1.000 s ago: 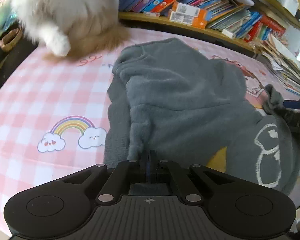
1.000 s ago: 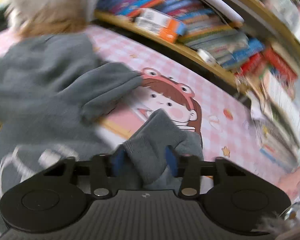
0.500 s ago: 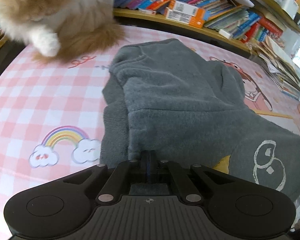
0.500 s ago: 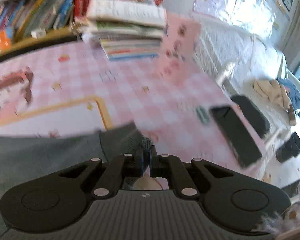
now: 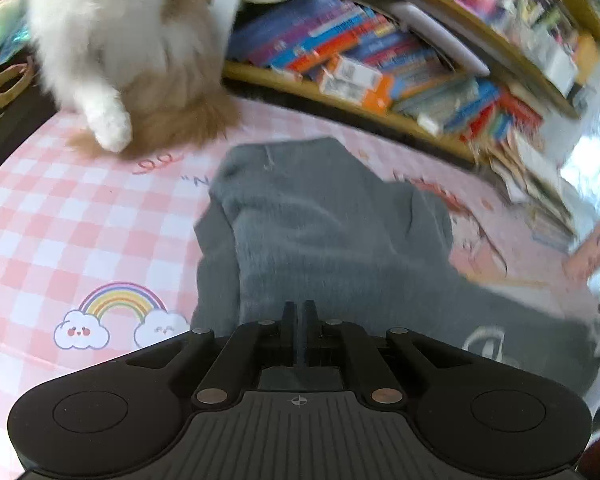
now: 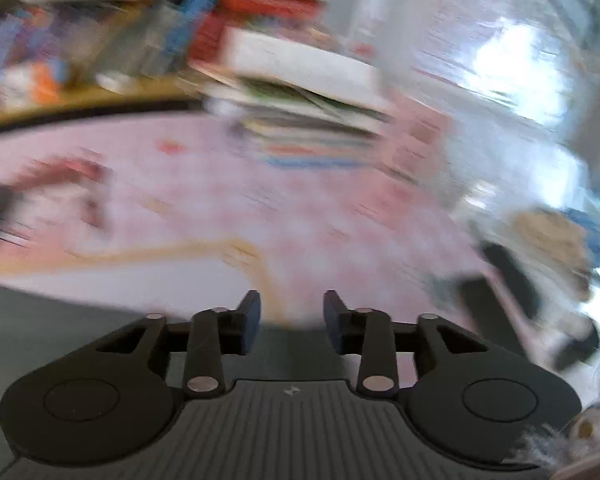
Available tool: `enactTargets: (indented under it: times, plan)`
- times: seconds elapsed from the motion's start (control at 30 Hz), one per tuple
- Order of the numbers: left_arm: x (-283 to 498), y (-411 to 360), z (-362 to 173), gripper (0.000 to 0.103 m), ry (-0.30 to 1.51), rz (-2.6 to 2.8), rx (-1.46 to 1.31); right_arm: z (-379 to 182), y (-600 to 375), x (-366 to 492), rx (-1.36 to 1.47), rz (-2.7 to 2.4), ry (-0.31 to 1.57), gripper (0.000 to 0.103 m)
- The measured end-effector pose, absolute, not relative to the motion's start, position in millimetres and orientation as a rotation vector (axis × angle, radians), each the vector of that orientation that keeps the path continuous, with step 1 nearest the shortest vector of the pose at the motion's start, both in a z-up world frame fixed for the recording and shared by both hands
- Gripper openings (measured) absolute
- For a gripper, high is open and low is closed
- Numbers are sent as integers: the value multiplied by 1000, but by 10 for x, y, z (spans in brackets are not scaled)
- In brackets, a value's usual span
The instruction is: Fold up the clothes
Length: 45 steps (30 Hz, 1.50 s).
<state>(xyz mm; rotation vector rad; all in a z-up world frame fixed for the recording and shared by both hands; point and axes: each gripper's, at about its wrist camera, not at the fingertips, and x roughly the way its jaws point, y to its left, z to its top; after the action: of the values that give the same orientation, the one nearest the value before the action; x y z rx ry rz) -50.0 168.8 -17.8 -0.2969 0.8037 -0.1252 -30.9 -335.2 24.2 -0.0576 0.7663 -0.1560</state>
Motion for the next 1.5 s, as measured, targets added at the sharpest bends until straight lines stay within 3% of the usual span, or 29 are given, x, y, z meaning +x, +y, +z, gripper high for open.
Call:
enactTargets:
  times: [0.17, 0.4, 0.7, 0.8, 0.83, 0.9, 0.97, 1.13, 1.3, 1.4, 1.5]
  plan:
    - [-385, 1650, -432, 3, 894, -70, -298, 228, -2726, 191, 185, 190, 817, 59]
    - [-443, 1581, -454, 3, 877, -71, -240, 4, -1890, 893, 363, 399, 964, 60]
    - [-587, 1502, -274, 4, 845, -49, -249, -184, -1575, 1528, 462, 406, 1070, 58]
    - [-596, 1450, -307, 4, 876, -51, -237, -249, -1517, 1602, 492, 401, 1081, 55]
    - [-592, 1445, -347, 4, 897, -44, -239, -272, -1506, 1618, 503, 393, 1085, 50]
    - [-608, 1463, -429, 4, 927, -36, -267, -311, -1486, 1641, 511, 381, 1098, 33]
    - [-633, 1492, -442, 4, 920, -36, -294, -335, -1461, 1650, 502, 361, 1109, 6]
    - [-629, 1523, -464, 4, 916, -41, -323, 166, -1286, 1352, 354, 425, 885, 6]
    - [-621, 1560, -484, 4, 913, -49, -347, 754, -936, 655, 188, 826, 690, 6]
    - [-613, 1581, -486, 4, 912, -55, -362, 716, -685, 225, 78, 1118, 805, 6]
    - [-614, 1588, -491, 4, 909, -61, -360, 330, -426, -152, -126, 1273, 993, 7]
